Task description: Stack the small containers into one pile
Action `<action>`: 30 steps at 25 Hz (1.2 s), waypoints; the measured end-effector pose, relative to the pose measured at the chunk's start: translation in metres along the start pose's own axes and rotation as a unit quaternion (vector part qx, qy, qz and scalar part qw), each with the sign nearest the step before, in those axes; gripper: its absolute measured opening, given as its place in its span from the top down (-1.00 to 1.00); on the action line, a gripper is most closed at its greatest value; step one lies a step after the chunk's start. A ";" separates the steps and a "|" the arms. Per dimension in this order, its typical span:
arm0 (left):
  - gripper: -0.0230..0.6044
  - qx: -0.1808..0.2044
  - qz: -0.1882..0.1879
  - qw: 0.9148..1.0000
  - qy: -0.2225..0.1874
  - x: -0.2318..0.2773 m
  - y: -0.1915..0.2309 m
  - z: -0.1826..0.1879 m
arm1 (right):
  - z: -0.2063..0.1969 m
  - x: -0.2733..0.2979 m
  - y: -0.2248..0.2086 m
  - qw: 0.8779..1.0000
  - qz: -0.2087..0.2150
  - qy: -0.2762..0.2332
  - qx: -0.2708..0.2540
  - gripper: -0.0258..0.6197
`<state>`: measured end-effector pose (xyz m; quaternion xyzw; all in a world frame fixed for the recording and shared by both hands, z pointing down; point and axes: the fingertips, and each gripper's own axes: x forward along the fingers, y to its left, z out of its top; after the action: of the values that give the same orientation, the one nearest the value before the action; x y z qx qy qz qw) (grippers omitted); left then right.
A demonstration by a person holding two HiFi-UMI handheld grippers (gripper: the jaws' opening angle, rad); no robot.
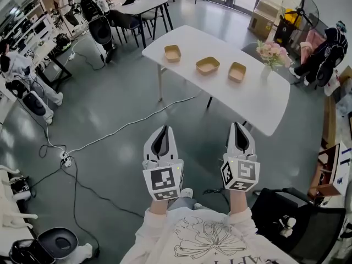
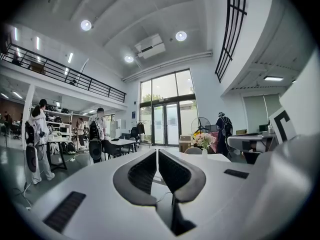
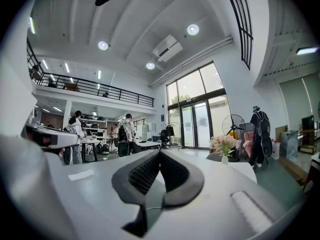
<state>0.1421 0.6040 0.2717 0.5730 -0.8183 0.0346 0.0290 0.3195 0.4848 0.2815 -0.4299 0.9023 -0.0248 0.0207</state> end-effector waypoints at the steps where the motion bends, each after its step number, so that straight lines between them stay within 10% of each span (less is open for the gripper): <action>1: 0.87 0.001 -0.001 1.000 0.000 0.005 0.002 0.000 | -0.001 0.005 0.000 1.000 -0.002 0.000 0.003 0.88; 18: 0.87 0.000 -0.011 1.000 0.027 0.086 0.017 -0.022 | -0.036 0.082 -0.016 0.999 -0.017 0.032 0.018 0.88; 30: 0.87 -0.006 0.004 1.000 0.028 0.233 0.021 -0.011 | -0.035 0.236 -0.064 0.999 -0.002 0.035 0.026 0.88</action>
<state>0.0427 0.3939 0.3023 0.5680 -0.8199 0.0457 0.0549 0.2183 0.2620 0.3170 -0.4297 0.9008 -0.0634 0.0000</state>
